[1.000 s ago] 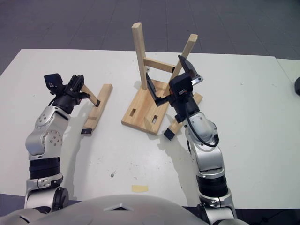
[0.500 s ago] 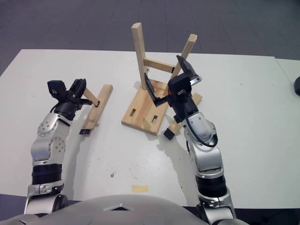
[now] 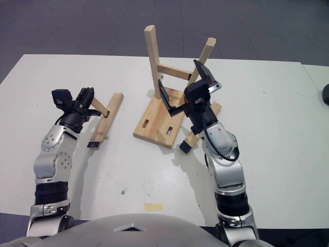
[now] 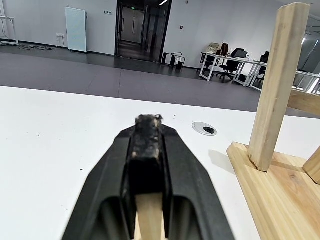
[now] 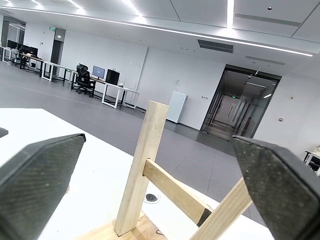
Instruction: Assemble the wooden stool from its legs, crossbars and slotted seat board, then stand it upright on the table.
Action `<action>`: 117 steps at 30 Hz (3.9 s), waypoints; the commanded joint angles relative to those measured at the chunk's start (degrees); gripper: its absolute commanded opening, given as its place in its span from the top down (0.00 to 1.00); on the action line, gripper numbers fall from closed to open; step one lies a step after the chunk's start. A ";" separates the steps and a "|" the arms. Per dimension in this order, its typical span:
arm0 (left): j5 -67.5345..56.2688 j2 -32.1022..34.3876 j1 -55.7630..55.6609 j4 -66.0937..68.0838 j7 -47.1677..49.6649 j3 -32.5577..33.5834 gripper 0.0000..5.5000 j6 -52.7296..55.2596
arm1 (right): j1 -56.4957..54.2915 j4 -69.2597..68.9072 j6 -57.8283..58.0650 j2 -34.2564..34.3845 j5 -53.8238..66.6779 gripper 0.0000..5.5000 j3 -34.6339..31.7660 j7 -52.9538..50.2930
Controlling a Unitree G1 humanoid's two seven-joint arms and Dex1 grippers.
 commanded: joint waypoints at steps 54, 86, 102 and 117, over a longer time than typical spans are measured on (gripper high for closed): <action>-0.99 5.78 -31.76 1.91 2.88 7.05 0.02 6.38 | -1.04 2.86 -2.08 1.82 -1.01 0.02 0.27 -0.66; -4.72 2.89 -17.91 -0.64 2.14 4.78 0.02 20.56 | 1.91 0.52 -1.20 3.39 -0.82 0.02 1.80 -2.03; -12.36 14.95 -1.46 -23.34 -0.01 8.69 0.02 42.74 | 8.30 -2.87 -0.57 3.68 -1.74 0.02 3.32 -3.32; -4.97 21.09 3.54 -13.97 -7.59 -8.63 0.18 46.31 | 8.10 -2.77 -1.06 5.41 -3.11 0.02 4.36 -5.43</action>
